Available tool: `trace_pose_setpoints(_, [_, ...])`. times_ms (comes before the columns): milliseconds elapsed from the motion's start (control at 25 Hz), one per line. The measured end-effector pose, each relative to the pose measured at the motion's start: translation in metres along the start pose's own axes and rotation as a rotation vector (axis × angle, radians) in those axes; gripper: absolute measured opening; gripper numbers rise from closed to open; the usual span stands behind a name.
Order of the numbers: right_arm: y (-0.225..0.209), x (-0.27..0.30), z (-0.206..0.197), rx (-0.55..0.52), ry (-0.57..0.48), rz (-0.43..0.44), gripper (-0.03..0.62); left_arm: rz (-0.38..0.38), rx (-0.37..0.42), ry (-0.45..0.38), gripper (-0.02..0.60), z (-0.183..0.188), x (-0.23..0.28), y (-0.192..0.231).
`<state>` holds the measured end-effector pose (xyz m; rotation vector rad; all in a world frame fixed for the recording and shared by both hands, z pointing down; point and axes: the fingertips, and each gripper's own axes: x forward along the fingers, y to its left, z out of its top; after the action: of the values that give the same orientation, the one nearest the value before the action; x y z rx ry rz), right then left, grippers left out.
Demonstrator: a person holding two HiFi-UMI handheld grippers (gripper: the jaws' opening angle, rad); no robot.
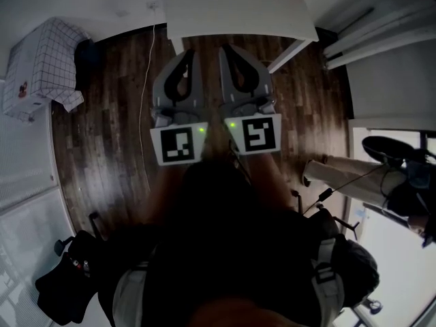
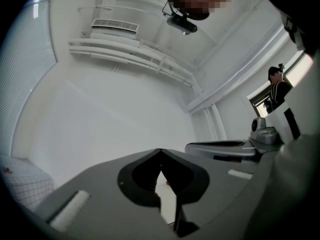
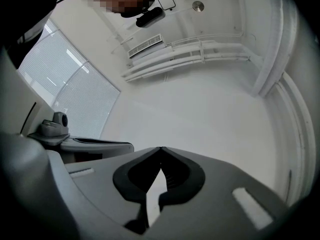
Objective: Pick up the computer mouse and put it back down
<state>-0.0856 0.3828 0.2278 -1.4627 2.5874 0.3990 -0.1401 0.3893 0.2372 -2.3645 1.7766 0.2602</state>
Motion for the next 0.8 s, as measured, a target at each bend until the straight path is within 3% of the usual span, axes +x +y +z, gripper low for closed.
trace_pose_setpoints(400, [0.004, 0.05, -0.021, 0.01, 0.026, -0.029, 0.014, -0.022, -0.013, 0.033, 0.0, -0.016, 0.03, 0.04])
trace_pose_setpoints(800, [-0.087, 0.137, -0.086, 0.061, 0.037, -0.014, 0.014, -0.007, 0.039, 0.086, 0.0, -0.07, 0.155, 0.049])
